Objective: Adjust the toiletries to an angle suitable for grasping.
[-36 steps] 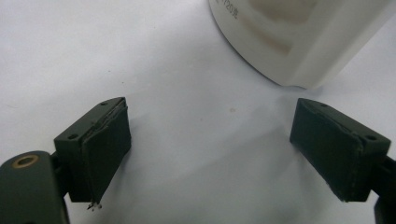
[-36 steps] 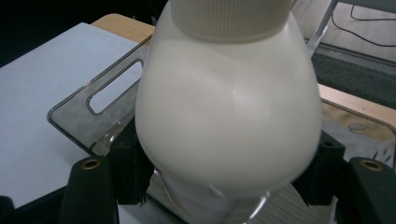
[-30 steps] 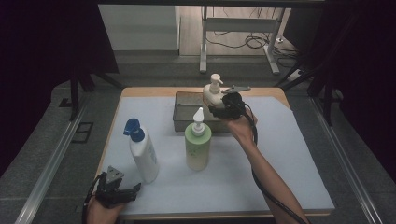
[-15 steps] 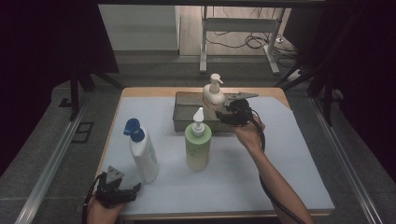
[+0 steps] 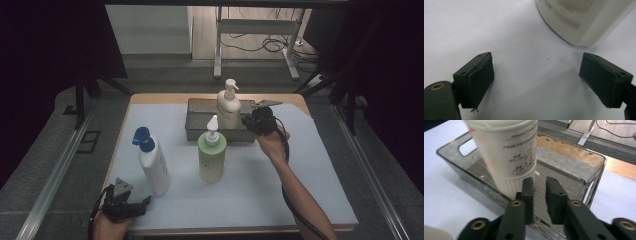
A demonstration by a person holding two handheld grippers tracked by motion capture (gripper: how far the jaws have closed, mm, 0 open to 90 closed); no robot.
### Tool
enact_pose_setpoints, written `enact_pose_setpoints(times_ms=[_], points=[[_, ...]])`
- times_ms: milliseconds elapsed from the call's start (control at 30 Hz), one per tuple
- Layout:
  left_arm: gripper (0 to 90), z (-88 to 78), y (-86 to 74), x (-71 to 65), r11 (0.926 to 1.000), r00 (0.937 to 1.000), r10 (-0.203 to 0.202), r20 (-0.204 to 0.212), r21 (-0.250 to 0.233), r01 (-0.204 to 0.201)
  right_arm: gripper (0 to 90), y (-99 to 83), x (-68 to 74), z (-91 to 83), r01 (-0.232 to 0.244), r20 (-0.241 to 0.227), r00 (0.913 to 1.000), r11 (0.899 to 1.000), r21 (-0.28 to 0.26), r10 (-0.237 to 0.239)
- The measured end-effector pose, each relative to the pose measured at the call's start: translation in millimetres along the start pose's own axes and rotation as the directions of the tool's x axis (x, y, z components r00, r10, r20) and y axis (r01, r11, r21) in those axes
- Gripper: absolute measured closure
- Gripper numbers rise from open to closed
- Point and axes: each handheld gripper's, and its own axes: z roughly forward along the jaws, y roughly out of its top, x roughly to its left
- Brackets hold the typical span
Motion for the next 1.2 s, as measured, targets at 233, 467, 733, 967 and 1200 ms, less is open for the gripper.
enact_pose_setpoints(times_ms=[233,467,733,967,1200], points=[[12.1,0.0,0.0,0.0,1.0000,1.0000,0.000,0.000,0.000,0.000,89.2,1.7,-7.8,19.6,-0.027,0.028,0.9993,0.999,0.031,0.026],[12.0,0.0,0.0,0.1,1.0000,1.0000,0.000,0.000,0.000,0.000,89.4,4.9,-10.0,35.8,-0.029,0.040,0.9988,0.998,0.047,0.028],[12.0,0.0,0.0,0.1,1.0000,1.0000,0.000,0.001,0.000,0.000,89.4,8.3,-5.7,50.8,-0.026,0.034,0.9992,0.998,0.065,0.024],[12.0,0.0,0.0,0.1,1.0000,1.0000,0.000,0.001,0.000,0.000,89.4,7.2,-6.1,56.9,-0.046,0.029,0.9986,0.996,0.077,0.044],[12.0,0.1,0.0,0.2,1.0000,1.0000,0.000,0.001,0.000,0.000,89.4,7.6,-4.5,60.0,-0.050,0.020,0.9986,0.995,0.081,0.049]])
